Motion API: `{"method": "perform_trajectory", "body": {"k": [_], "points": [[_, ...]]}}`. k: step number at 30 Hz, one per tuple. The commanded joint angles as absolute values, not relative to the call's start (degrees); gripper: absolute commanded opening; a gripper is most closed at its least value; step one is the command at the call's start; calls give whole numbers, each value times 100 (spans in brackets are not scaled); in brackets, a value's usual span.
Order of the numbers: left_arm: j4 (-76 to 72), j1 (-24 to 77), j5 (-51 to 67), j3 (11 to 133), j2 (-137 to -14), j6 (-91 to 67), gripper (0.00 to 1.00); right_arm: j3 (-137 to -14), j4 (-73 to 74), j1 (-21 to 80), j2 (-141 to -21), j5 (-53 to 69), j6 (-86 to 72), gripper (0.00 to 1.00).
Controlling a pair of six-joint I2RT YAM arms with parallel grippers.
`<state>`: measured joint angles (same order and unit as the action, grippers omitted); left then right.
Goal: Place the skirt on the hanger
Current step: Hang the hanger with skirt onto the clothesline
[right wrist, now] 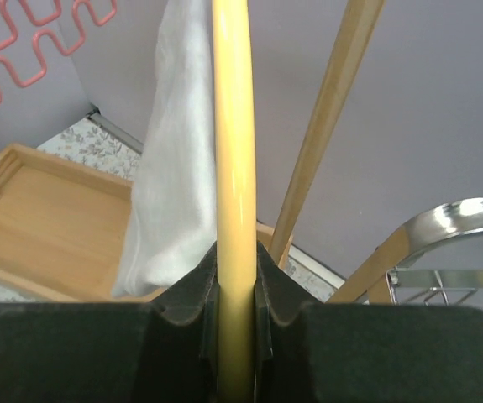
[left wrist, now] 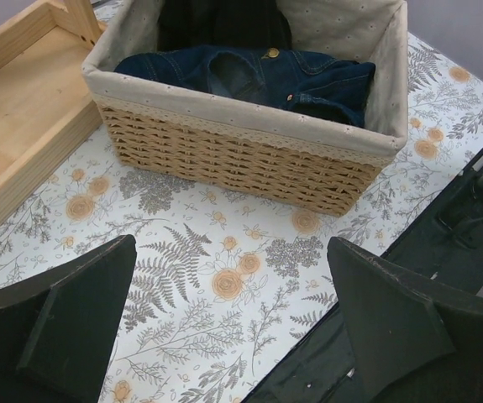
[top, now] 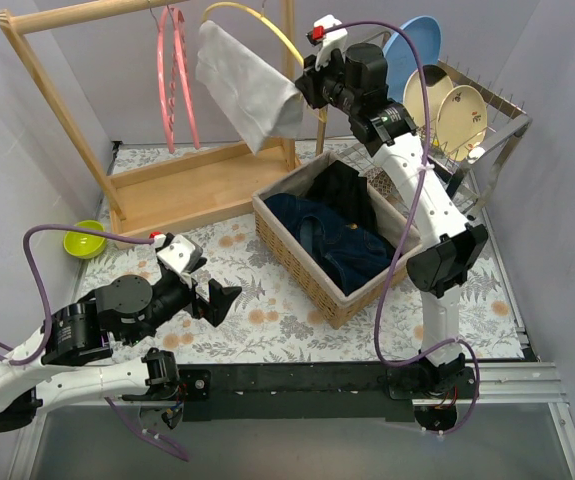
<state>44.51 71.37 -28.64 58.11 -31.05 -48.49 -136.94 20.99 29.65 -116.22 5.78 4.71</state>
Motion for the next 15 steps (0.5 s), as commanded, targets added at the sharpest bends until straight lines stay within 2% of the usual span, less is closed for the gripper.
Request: {"method": "perform_trajectory", "body": {"k": [1, 15], "points": [[4315, 7128, -2997, 5774, -3155, -4904, 98, -14326, 756, 2971, -11619, 351, 351, 1], [4157, 7128, -2936, 5704, -3217, -5036, 98, -14159, 53, 2988, -12120, 702, 475, 1]]}}
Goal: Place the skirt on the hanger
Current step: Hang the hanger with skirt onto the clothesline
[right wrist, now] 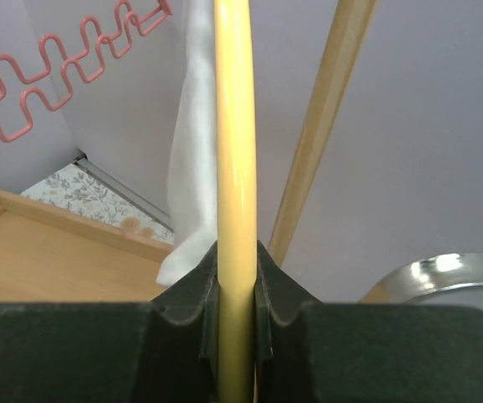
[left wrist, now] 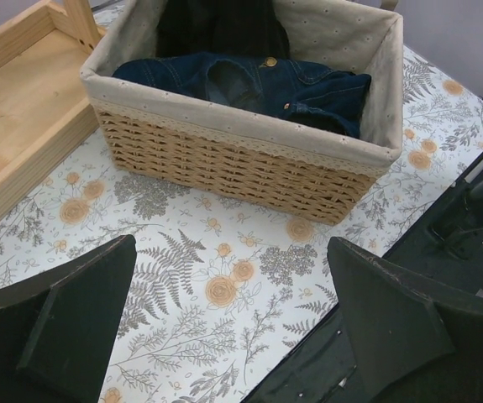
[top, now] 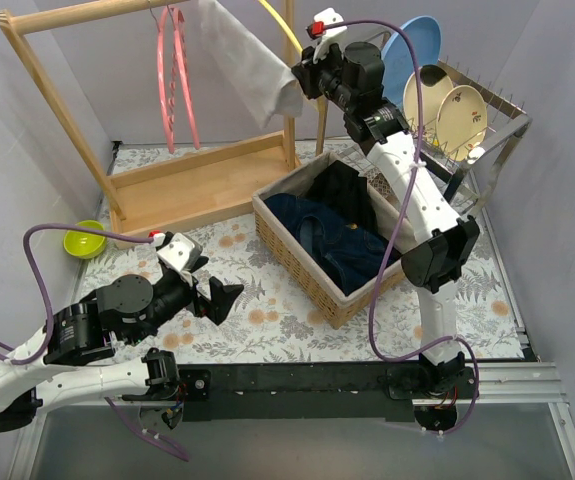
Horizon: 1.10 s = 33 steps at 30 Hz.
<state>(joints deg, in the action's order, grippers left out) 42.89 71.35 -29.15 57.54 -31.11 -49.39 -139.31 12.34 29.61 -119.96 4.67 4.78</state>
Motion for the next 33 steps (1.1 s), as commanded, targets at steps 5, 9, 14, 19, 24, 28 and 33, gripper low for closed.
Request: {"method": "perform_trajectory", "body": {"k": [5, 9, 14, 19, 24, 28, 33], "points": [[4140, 7128, -2909, 5695, -3305, -5115, 98, -14019, 53, 3006, -12190, 1063, 448, 1], [4104, 7128, -2900, 5678, -3278, -5150, 98, -13826, 114, 2980, -12112, 1169, 457, 1], [4078, 7128, -2892, 5669, -3191, -5221, 98, -13527, 228, 2936, -11795, 1318, 483, 20], [4025, 7128, -2830, 5599, -3103, -5291, 98, -13289, 202, 2909, -11506, 1345, 518, 27], [4034, 7128, -2760, 5642, -3138, -5353, 98, -13236, 167, 2918, -11470, 1362, 475, 29], [4069, 7128, -2742, 5695, -3147, -5414, 98, -13254, 333, 2900, -11383, 1379, 536, 46], [4043, 7128, -3076, 5731, -3269, -5511, 98, -12782, 817, 2848, -10357, 2221, 1141, 63]]}}
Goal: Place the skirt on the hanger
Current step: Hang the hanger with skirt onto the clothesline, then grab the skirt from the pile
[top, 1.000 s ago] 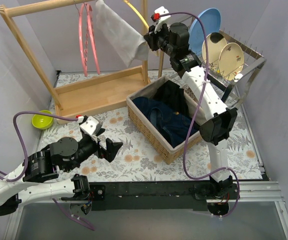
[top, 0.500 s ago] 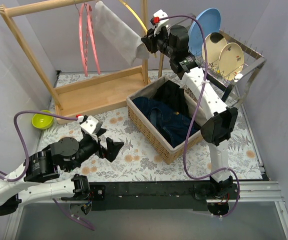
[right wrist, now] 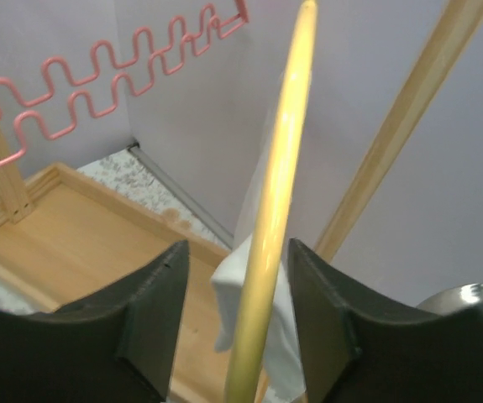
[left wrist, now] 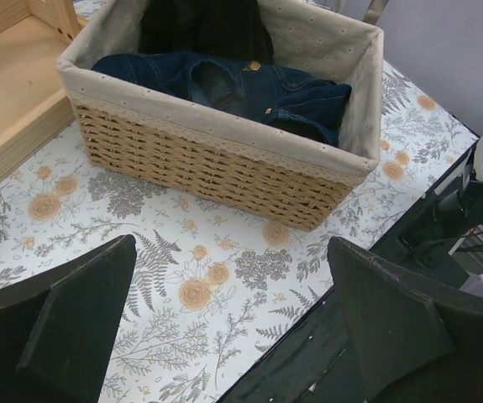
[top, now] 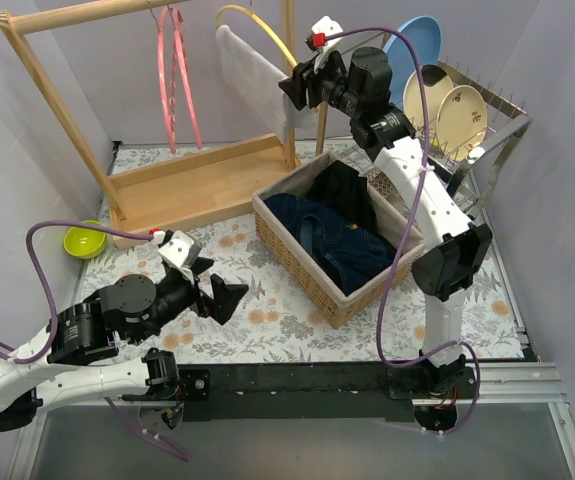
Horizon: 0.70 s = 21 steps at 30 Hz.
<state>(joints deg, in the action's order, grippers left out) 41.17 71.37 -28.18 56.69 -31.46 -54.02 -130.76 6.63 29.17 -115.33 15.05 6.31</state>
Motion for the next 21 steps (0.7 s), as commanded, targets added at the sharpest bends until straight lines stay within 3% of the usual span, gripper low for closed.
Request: {"method": "perform_trajectory", "body": {"k": [1, 6, 13, 16, 21], "points": [[4008, 7128, -3128, 5704, -3287, -5546, 98, -12692, 948, 2822, -10171, 2363, 1256, 64], [3894, 7128, -3698, 5599, -3602, -5783, 98, -11639, 1704, 2768, -8750, 3259, 2081, 70], [3516, 7093, -3902, 5756, -4550, -5608, 98, -9477, 2697, 2760, -7173, 3463, 3355, 71], [3375, 6559, -3528, 5941, -5130, -5424, 98, -8598, 3198, 2769, -6909, 3568, 3481, 71], [2524, 4370, -1804, 5538, -4967, -5335, 98, -7158, 2902, 2804, -6995, 3411, 3130, 70]]}}
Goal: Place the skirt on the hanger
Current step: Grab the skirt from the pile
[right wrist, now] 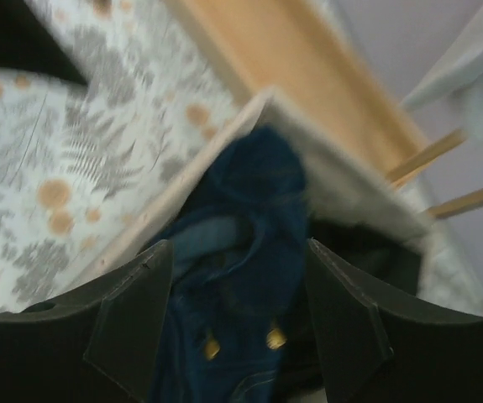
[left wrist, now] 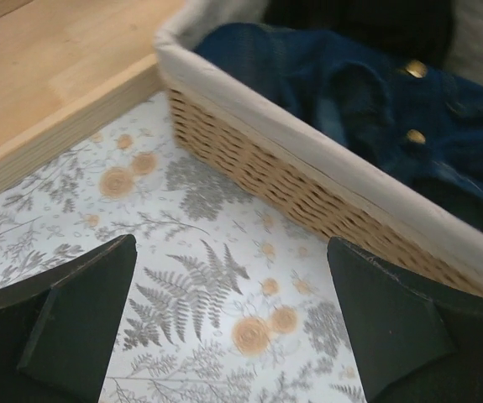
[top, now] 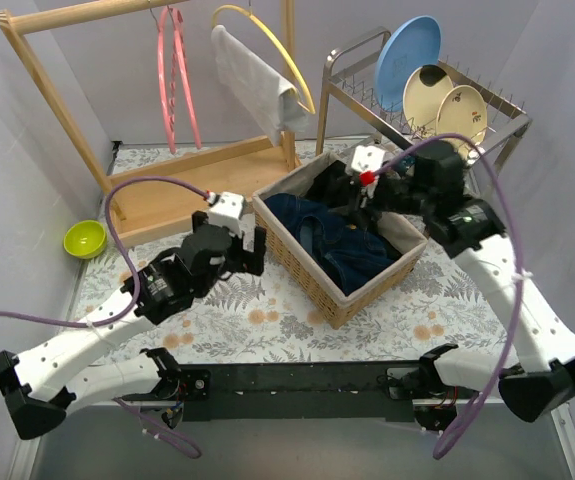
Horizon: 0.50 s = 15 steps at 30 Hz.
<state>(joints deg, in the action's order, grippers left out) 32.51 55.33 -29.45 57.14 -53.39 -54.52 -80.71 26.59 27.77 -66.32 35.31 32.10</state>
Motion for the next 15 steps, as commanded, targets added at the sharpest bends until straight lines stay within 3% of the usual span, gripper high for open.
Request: {"method": "perform_trajectory", "body": {"k": [1, 8, 12, 13, 14, 15], "points": [[2444, 4194, -1680, 5346, -4905, -5352, 98, -7050, 2665, 2830, -7074, 3271, 3042, 70], [2365, 3613, -2108, 4371, -4299, -5572, 98, -6925, 1584, 3260, -8023, 1339, 2058, 69], [2145, 3604, -2688, 3878, -3745, -5599, 98, -7189, 1380, 3305, -8708, 941, 1749, 65], [2118, 3604, -2776, 3824, -3579, -5616, 98, -7233, 1423, 3305, -8823, 967, 1706, 62], [2083, 3604, -2838, 3771, -3490, -5634, 98, -7329, 1467, 3305, -8929, 1071, 1679, 53], [2074, 3604, -2891, 3701, -3402, -5651, 98, -7365, 1590, 3296, -9086, 1151, 1661, 29]]}}
